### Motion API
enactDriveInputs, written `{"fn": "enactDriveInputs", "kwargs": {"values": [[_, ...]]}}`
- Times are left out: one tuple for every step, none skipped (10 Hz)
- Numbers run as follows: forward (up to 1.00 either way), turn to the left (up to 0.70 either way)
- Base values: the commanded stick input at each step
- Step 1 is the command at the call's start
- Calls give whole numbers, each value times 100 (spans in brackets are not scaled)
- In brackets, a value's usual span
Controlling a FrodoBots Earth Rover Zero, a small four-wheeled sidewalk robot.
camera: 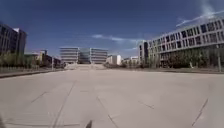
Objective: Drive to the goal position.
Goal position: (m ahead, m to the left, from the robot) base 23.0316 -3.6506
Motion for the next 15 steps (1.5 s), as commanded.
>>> {"fn": "enactDriveInputs", "kwargs": {"values": [[60,-1],[60,-1],[60,-1],[60,-1],[60,-1],[60,-1],[60,-1],[60,-1],[60,-1],[60,-1],[60,-1],[60,-1],[60,-1],[60,-1],[60,-1]]}}
